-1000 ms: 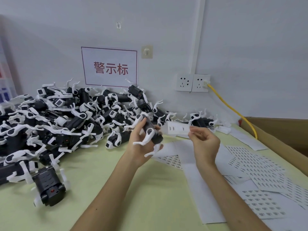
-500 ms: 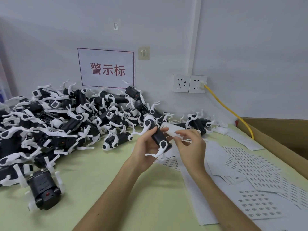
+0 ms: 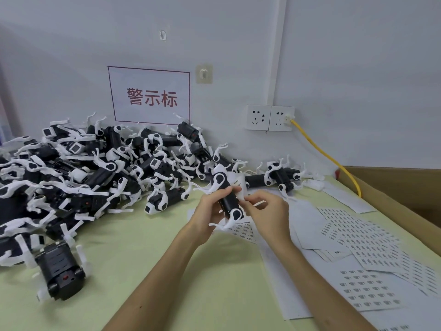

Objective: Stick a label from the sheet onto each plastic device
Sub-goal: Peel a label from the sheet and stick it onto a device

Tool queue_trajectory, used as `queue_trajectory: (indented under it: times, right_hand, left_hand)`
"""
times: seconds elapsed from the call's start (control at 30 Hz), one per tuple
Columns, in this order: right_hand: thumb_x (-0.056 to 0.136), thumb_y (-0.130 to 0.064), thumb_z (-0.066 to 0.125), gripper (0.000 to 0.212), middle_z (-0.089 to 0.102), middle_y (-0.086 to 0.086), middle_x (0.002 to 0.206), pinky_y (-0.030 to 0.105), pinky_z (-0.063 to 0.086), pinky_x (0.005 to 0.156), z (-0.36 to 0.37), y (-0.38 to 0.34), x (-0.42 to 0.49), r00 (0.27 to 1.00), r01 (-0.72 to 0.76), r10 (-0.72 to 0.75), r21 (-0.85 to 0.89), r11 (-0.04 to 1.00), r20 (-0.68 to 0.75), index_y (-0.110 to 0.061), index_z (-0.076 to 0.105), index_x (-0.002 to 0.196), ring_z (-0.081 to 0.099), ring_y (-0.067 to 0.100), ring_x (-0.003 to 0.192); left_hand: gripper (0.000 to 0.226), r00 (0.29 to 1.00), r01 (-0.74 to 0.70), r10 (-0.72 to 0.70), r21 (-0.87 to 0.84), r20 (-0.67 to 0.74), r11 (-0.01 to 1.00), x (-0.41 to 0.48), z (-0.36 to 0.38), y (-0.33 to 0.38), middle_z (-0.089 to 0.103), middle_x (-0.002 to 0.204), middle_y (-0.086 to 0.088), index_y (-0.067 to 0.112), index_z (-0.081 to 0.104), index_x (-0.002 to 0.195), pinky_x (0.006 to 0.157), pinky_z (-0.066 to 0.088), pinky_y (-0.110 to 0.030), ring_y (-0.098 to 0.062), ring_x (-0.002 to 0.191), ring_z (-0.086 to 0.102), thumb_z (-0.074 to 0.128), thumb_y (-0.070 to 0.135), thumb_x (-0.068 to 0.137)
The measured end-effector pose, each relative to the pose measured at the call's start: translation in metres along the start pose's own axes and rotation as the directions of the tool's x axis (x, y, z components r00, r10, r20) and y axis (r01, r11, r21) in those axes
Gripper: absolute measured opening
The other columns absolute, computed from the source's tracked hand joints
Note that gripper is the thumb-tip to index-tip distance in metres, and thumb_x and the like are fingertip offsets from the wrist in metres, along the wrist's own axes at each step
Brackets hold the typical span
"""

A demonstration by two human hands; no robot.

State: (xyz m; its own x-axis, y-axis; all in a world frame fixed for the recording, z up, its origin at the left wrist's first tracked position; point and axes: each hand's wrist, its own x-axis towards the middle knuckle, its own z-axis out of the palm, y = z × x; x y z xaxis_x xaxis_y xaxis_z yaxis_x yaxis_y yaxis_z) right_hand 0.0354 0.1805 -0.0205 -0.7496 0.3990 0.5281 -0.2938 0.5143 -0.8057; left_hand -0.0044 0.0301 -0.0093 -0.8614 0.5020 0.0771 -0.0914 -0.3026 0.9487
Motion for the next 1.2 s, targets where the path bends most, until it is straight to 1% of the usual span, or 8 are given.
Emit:
queue_trajectory:
  times: [0.1,0.27,0.37,0.47,0.57,0.7,0.83,1.2]
  right_hand:
    - [0.08,-0.015,0.083,0.009,0.07,-0.003,0.063,0.017,0.049,0.055,-0.0007,-0.002,-0.0022,0.998,-0.032,0.03,0.045,0.998,0.054,-0.017,0.076,0.074,0.069,0.014,0.054]
    - [0.084,-0.013,0.079,0.014,0.071,-0.005,0.065,0.03,0.059,0.059,-0.0033,-0.0057,-0.0018,0.984,-0.124,0.113,0.07,0.99,0.137,-0.017,0.076,0.071,0.071,0.015,0.054]
    - [0.085,-0.008,0.074,0.019,0.071,-0.005,0.064,0.037,0.06,0.061,-0.0046,-0.0075,-0.0011,0.977,-0.159,0.144,0.09,0.983,0.155,-0.016,0.075,0.068,0.071,0.018,0.054]
    - [0.084,-0.004,0.068,0.021,0.071,0.001,0.065,0.039,0.059,0.062,-0.0059,-0.0081,0.0006,0.969,-0.211,0.191,0.122,0.97,0.155,-0.011,0.073,0.065,0.072,0.022,0.056]
    - [0.085,-0.004,0.066,0.021,0.071,0.003,0.065,0.034,0.059,0.059,-0.0068,-0.0081,0.0018,0.963,-0.231,0.209,0.124,0.965,0.168,-0.011,0.073,0.066,0.072,0.023,0.057]
    - [0.087,-0.005,0.064,0.024,0.072,0.005,0.067,0.029,0.057,0.056,-0.0059,-0.0086,0.0024,0.951,-0.26,0.225,0.154,0.953,0.213,-0.012,0.073,0.065,0.072,0.023,0.056]
    - [0.09,-0.009,0.063,0.02,0.073,0.002,0.069,0.027,0.056,0.055,-0.0041,-0.0078,0.0025,0.947,-0.265,0.228,0.152,0.952,0.225,-0.012,0.073,0.073,0.072,0.025,0.056]
    - [0.095,-0.011,0.061,0.015,0.073,0.002,0.067,0.031,0.058,0.057,-0.0029,-0.0061,0.0036,0.947,-0.279,0.243,0.169,0.945,0.208,-0.01,0.069,0.082,0.07,0.022,0.054]
  left_hand:
    - [0.029,1.0,0.004,-0.004,0.006,-0.031,1.0,-0.0013,-0.0006,0.0017,0.068,0.097,-0.012,0.021,0.08,0.095,0.086,0.053,-0.033,-0.027,0.092,0.066,0.066,0.041,0.08]
    - [0.026,0.998,0.037,-0.038,-0.019,-0.053,0.999,-0.0021,-0.0023,0.0007,0.061,0.102,-0.015,0.018,0.08,0.096,0.096,0.045,-0.041,-0.032,0.101,0.058,0.069,0.035,0.081]
    - [0.04,0.997,0.057,-0.059,-0.04,-0.046,0.998,-0.0032,-0.0034,0.0013,0.06,0.106,-0.02,0.012,0.076,0.107,0.098,0.043,-0.043,-0.034,0.101,0.058,0.067,0.039,0.08]
    - [0.047,0.998,0.053,-0.054,-0.027,-0.019,0.998,-0.0034,-0.0042,0.0025,0.065,0.1,-0.021,0.009,0.075,0.112,0.087,0.05,-0.037,-0.029,0.086,0.066,0.065,0.041,0.079]
    - [0.043,0.999,0.05,-0.05,-0.034,-0.009,0.998,-0.0022,-0.0047,0.0009,0.065,0.095,-0.016,0.011,0.077,0.109,0.075,0.054,-0.031,-0.023,0.077,0.067,0.065,0.04,0.079]
    - [0.036,0.999,0.037,-0.037,-0.055,-0.01,0.998,0.0005,-0.0055,-0.0019,0.065,0.098,-0.012,0.014,0.08,0.101,0.089,0.05,-0.038,-0.024,0.086,0.065,0.067,0.039,0.079]
    - [0.039,0.999,0.041,-0.043,-0.086,-0.024,0.995,0.0016,-0.0065,-0.0035,0.063,0.103,-0.02,0.011,0.078,0.103,0.098,0.045,-0.045,-0.034,0.096,0.061,0.067,0.04,0.08]
    - [0.043,0.999,0.022,-0.025,-0.108,-0.027,0.994,0.0019,-0.0063,-0.0039,0.064,0.098,-0.019,0.006,0.076,0.105,0.097,0.042,-0.045,-0.032,0.093,0.062,0.065,0.039,0.081]
